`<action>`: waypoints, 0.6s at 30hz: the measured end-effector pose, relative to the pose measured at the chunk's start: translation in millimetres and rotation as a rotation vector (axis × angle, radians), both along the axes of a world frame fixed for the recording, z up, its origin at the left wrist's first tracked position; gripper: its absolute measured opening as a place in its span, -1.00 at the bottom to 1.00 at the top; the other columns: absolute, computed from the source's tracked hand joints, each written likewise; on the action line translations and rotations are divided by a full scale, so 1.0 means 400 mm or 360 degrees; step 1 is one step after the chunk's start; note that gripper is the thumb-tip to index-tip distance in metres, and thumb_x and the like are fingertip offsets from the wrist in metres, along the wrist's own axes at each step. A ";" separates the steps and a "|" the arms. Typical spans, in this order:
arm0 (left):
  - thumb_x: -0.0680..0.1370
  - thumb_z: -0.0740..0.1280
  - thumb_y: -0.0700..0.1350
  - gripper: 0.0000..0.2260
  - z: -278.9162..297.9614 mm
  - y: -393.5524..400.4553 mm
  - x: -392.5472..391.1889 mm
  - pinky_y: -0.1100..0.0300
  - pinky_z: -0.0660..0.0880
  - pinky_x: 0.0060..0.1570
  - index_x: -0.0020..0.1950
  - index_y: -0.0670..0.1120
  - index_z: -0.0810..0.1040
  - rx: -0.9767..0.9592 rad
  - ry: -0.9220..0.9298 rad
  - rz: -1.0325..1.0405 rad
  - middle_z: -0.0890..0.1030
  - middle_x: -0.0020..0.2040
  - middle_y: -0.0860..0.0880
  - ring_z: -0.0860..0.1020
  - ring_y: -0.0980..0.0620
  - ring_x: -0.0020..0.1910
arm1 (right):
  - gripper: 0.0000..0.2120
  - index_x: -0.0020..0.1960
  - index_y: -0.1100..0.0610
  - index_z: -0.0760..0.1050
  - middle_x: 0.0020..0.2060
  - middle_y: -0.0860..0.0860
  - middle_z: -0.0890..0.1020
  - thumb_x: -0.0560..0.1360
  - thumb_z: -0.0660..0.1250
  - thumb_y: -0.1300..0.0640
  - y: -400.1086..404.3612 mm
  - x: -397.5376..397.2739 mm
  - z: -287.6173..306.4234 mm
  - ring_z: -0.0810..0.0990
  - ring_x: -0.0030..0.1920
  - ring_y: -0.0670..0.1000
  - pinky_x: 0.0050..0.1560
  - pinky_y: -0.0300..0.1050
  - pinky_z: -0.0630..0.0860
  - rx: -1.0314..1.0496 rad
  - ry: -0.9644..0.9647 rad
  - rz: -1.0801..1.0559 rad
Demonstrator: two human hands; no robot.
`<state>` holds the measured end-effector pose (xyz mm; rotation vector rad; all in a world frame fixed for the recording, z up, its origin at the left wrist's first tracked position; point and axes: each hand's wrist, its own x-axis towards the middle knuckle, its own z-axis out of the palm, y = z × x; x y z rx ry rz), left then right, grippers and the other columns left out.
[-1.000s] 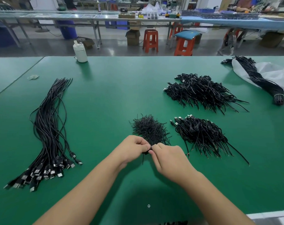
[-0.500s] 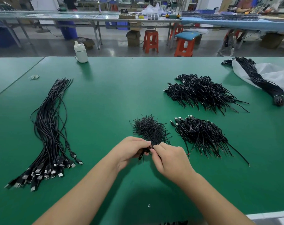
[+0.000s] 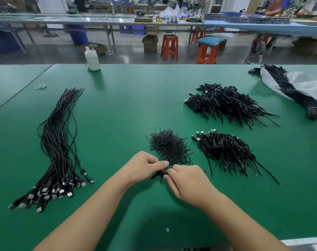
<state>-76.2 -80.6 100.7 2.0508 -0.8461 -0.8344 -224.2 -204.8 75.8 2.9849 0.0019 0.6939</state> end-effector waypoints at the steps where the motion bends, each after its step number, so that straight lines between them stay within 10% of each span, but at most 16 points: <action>1: 0.50 0.43 0.16 -0.62 0.004 0.001 0.003 0.14 0.24 -0.38 -0.28 -0.16 0.63 0.0029 -0.0088 -0.0059 0.40 -0.47 -0.01 0.27 0.06 -0.42 | -0.69 -0.29 0.05 0.48 -0.43 -0.06 0.47 0.57 0.16 0.00 -0.001 0.003 0.003 0.50 -0.47 0.01 -0.54 -0.12 0.36 -0.0017 0.0022 -0.0003; 5: 0.48 0.48 -0.04 -0.90 0.022 -0.004 0.000 0.13 0.53 -0.14 -0.23 0.00 0.70 0.0107 -0.0293 -0.0149 0.70 -0.26 -0.02 0.55 0.08 -0.29 | -0.72 -0.30 0.03 0.46 -0.44 -0.07 0.48 0.56 0.24 -0.01 -0.002 0.013 0.006 0.51 -0.48 0.00 -0.53 -0.13 0.33 -0.0080 0.0107 -0.0019; 10: 0.48 0.46 -0.05 -0.87 0.035 -0.014 -0.014 0.36 0.44 -0.30 -0.27 0.09 0.63 0.0226 -0.0544 -0.0225 0.68 -0.25 0.10 0.50 0.26 -0.37 | -0.72 -0.30 0.01 0.45 -0.44 -0.08 0.50 0.56 0.25 -0.03 -0.004 0.022 0.004 0.52 -0.49 0.00 -0.52 -0.14 0.32 -0.0145 0.0175 -0.0025; 18: 0.55 0.26 -0.10 -0.88 0.036 -0.033 -0.053 0.16 0.39 -0.18 -0.16 0.09 0.43 0.0387 -0.1182 -0.0402 0.63 -0.08 0.04 0.55 -0.04 -0.06 | -0.73 -0.25 0.03 0.50 -0.37 -0.05 0.56 0.59 0.27 -0.04 -0.018 0.026 0.021 0.57 -0.40 0.02 -0.45 -0.13 0.38 -0.0142 0.0242 0.0060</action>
